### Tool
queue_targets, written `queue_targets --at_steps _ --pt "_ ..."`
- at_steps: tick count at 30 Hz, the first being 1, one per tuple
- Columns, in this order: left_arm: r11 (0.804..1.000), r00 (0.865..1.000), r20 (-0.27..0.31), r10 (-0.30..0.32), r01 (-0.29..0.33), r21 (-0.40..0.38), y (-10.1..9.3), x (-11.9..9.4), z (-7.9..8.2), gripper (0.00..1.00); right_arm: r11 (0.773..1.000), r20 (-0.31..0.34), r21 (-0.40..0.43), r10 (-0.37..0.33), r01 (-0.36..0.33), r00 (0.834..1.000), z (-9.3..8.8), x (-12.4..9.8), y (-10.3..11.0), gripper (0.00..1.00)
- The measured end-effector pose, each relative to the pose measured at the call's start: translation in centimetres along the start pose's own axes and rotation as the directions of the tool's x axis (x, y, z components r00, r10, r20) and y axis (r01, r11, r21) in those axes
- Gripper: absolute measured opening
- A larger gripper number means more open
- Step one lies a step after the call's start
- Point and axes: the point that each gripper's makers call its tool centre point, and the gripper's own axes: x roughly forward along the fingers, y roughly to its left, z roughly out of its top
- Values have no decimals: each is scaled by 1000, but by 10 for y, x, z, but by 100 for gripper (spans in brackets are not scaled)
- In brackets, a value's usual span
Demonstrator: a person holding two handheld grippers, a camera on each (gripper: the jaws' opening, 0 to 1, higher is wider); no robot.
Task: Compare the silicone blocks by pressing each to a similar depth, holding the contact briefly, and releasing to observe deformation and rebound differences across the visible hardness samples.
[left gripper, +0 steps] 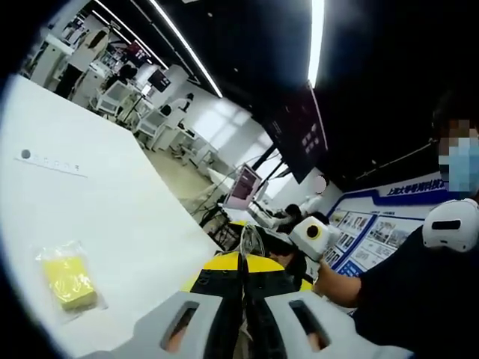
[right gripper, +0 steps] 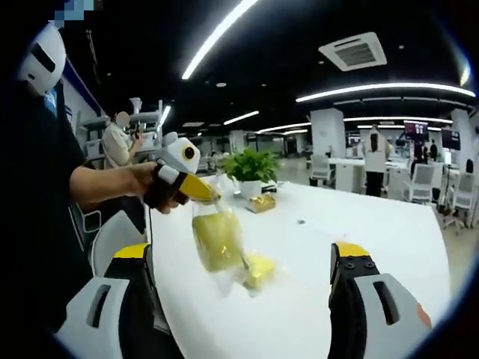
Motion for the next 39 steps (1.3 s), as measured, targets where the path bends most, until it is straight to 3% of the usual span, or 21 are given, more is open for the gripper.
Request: queue_targets --at_steps 10,15,23,39 --pt "1000 1000 -10 -17 16 -10 0 7 -2 0 999 -104 -7 -35 35 994 -41 -26 11 86" --pt "1000 999 -16 -28 27 -14 0 13 -4 0 992 -182 85 -73 90 981 -80 -50 11 83" --pt "999 999 -30 -44 43 -28 0 25 -10 0 975 -212 174 -99 137 972 -112 -70 20 81" --pt "995 996 -73 -60 54 -80 10 51 -33 0 962 -231 221 -108 161 967 -123 -82 29 78"
